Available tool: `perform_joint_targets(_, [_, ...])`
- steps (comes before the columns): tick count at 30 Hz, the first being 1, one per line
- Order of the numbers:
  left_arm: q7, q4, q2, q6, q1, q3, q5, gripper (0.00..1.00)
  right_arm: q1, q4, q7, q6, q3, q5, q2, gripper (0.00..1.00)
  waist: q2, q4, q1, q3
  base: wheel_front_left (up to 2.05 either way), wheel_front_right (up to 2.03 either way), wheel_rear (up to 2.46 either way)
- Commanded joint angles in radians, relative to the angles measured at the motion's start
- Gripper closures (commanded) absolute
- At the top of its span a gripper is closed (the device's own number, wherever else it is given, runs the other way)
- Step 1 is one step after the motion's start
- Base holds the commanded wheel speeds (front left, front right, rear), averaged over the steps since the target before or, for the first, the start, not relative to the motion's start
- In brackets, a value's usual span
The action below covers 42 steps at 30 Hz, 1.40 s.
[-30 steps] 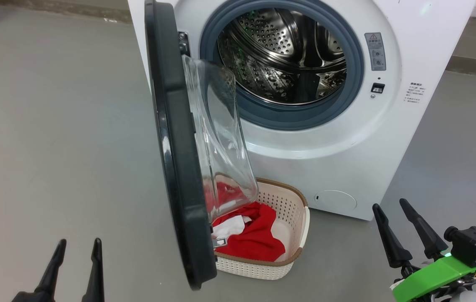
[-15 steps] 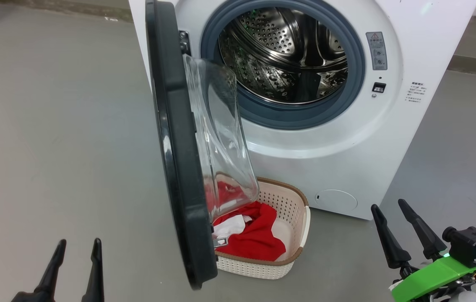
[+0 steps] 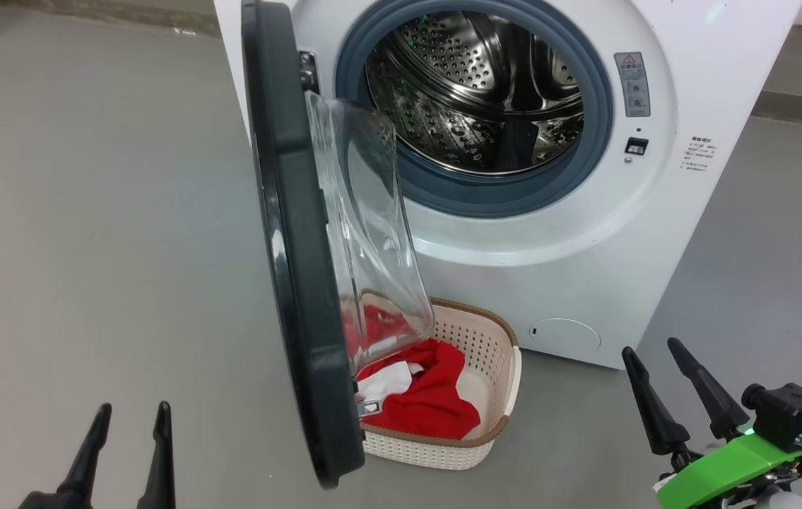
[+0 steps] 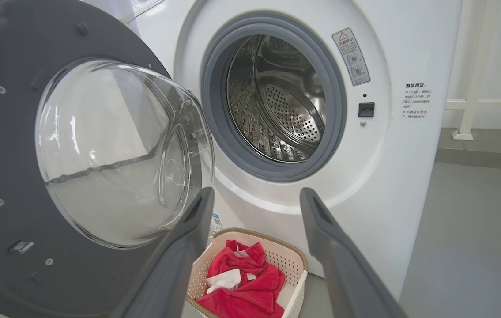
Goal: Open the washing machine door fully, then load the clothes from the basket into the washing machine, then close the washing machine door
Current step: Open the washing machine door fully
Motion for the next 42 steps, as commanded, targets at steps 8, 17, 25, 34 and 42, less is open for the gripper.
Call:
perform_joint_targets(8, [-0.011,-0.019,0.029,0.008,-0.045,0.029,-0.007,0.00,-0.025,-0.023,-0.012,0.002,0.020,-0.009,-0.008,0.00,0.0000,-0.005,0.0000,0.002,0.00,0.00,0.00])
perform_joint_targets(17, [-0.011,-0.027,0.033,0.012,-0.055,0.023,-0.007,1.00,-0.027,-0.024,-0.012,0.002,0.020,-0.012,-0.007,0.00,0.0000,-0.012,0.0000,0.007,0.00,0.00,0.00])
perform_joint_targets(25, [-0.012,-0.056,0.039,0.014,-0.069,0.023,-0.002,1.00,-0.031,-0.022,-0.012,0.002,0.022,-0.012,-0.004,0.00,0.0000,-0.018,0.0000,0.009,0.00,0.00,0.00])
perform_joint_targets(34, [-0.013,-0.189,0.040,0.009,-0.106,0.015,0.015,1.00,-0.031,-0.023,-0.012,0.002,0.018,-0.005,0.004,0.00,0.0000,-0.025,0.0000,0.010,0.00,0.00,0.00])
perform_joint_targets(42, [-0.014,-0.358,0.015,0.003,-0.142,-0.033,0.041,1.00,-0.033,-0.023,-0.012,0.002,0.021,-0.002,0.006,0.00,0.0000,-0.032,0.0000,0.015,0.00,0.00,0.00])
